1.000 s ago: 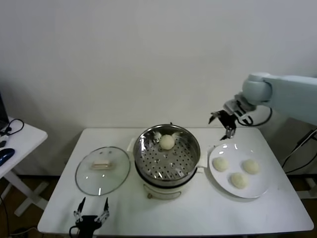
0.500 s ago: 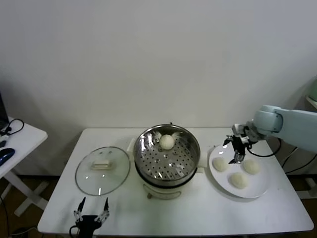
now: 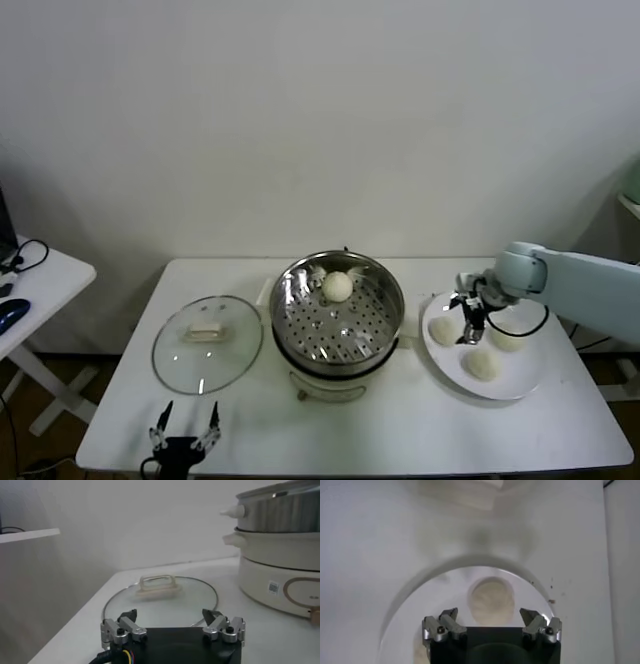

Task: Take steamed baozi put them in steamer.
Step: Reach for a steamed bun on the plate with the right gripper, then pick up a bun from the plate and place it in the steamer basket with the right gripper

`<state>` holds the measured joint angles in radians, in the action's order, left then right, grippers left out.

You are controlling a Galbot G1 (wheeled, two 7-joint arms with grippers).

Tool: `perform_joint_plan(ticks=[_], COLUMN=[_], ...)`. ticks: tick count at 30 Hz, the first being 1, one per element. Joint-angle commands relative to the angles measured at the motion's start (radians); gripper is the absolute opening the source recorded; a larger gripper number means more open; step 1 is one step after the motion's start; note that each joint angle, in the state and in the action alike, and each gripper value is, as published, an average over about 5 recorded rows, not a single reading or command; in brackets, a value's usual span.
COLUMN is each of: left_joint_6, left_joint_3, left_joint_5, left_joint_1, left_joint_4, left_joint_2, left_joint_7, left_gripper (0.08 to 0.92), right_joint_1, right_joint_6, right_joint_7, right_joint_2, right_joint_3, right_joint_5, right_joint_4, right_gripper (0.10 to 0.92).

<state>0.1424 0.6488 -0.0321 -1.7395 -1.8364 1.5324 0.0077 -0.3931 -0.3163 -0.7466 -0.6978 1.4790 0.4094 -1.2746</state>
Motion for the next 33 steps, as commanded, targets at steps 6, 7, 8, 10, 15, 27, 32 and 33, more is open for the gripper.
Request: perform_joint_plan(ticks=[6,7,8,10,15,27,32,33], left_joint_6=[0.002,0.002,0.002,0.002,0.003,0.005,0.005,0.005], left_joint_3=[0.004,0.006,0.007,0.007,0.005,0.009,0.007,0.007], left_joint_5=[-0.007,-0.007,-0.008,-0.009,-0.011,-0.011,-0.012,-0.012], left_joint_1=[-0.002,-0.002,-0.001,0.000,0.000,0.004,0.005,0.005], left_joint_4=[0.007,0.008,0.009,0.011,0.013,0.017,0.020,0.020], left_joint_2=[0.001,0.001,0.000,0.000,0.001,0.001,0.000,0.000], left_joint_7=[0.000,0.000,-0.001,-0.001,-0.001,-0.002,-0.002,-0.003], left_gripper=[0.823,0.823,0.823,0.823,0.823,0.823,0.823,0.823], right_joint_1=[0.190,0.199,0.206,0.217,0.219,0.163,-0.017,-0.069], right_joint_6=[-0.019,-0.018,-0.018,-0.018,-0.018,-0.018,-0.007,-0.002], right_joint_7=[0.012,0.013,0.015,0.019,0.010,-0.015,-0.040,-0.044], right_joint_2=[-0.044,-0.047,-0.051,-0.060,-0.073,-0.047,0.006,0.014], right_joint_3=[-0.169,-0.182,-0.196,-0.224,-0.236,-0.204,-0.064,-0.023], right_joint_5=[-0.084,-0.093,-0.100,-0.107,-0.107,-0.072,0.033,0.058], right_joint_4=[0.112,0.119,0.125,0.141,0.149,0.112,0.014,-0.004], right_gripper=[0.823,0.823,0.823,0.823,0.794,0.652,0.639,0.636])
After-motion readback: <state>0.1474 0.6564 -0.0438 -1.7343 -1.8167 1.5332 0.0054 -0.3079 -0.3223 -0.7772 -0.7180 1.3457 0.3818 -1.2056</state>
